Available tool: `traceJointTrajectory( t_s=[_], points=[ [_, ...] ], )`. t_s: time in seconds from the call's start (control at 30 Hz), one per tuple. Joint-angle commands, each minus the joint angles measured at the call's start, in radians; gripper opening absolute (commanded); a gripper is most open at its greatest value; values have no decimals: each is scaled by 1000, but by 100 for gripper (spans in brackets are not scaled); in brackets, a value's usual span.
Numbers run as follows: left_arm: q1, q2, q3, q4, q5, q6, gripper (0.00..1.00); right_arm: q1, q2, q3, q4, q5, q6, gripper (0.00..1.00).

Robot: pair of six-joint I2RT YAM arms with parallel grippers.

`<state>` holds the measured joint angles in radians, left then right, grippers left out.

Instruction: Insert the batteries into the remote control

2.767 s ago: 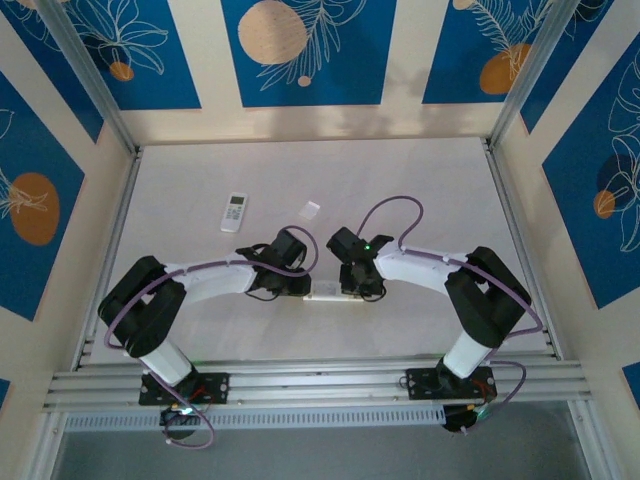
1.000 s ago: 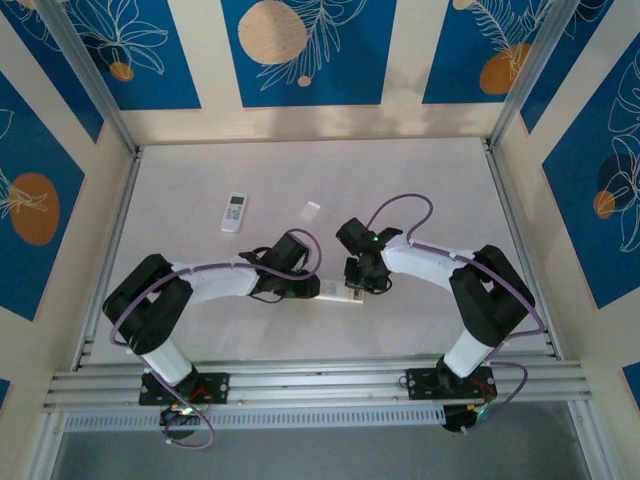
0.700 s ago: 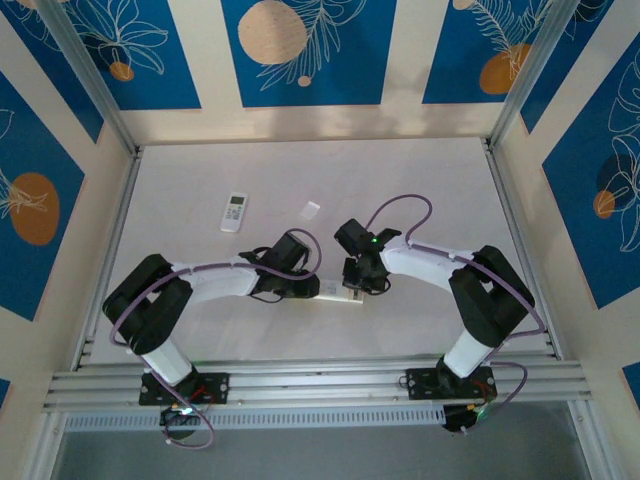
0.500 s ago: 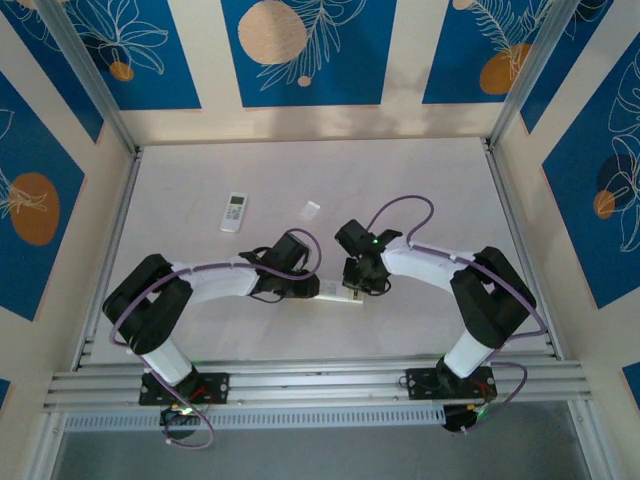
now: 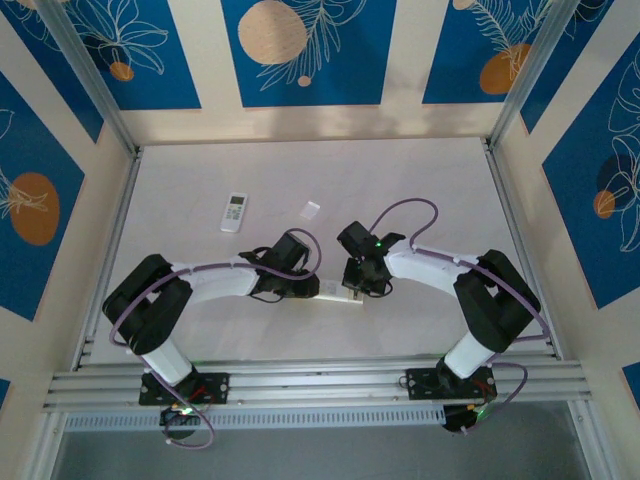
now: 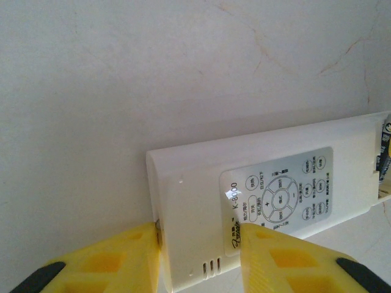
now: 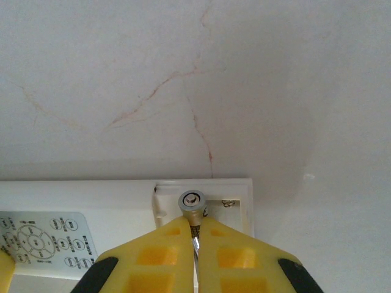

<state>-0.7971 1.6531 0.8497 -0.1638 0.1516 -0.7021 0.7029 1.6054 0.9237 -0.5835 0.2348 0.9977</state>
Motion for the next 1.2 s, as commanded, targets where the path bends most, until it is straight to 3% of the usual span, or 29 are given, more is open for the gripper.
traceJointTrajectory(
  t_s=[0.0, 0.33, 0.67, 0.93, 1.17],
  points=[
    [-21, -9, 1, -13, -7, -10, 37, 41, 70, -78, -74, -186, 27, 8],
    [-22, -7, 6, -14, -5, -8, 37, 48, 11, -81, -84, -255, 36, 8],
    [-21, -16, -3, -17, -14, -5, 37, -6, -37, 61, -172, -181, -46, 11],
    [-21, -13, -4, -16, -14, -6, 37, -22, -42, 73, -182, -166, -57, 11],
    [-21, -15, -3, -14, -14, -4, 37, -38, -65, 89, -204, -96, -78, 24]
  ],
)
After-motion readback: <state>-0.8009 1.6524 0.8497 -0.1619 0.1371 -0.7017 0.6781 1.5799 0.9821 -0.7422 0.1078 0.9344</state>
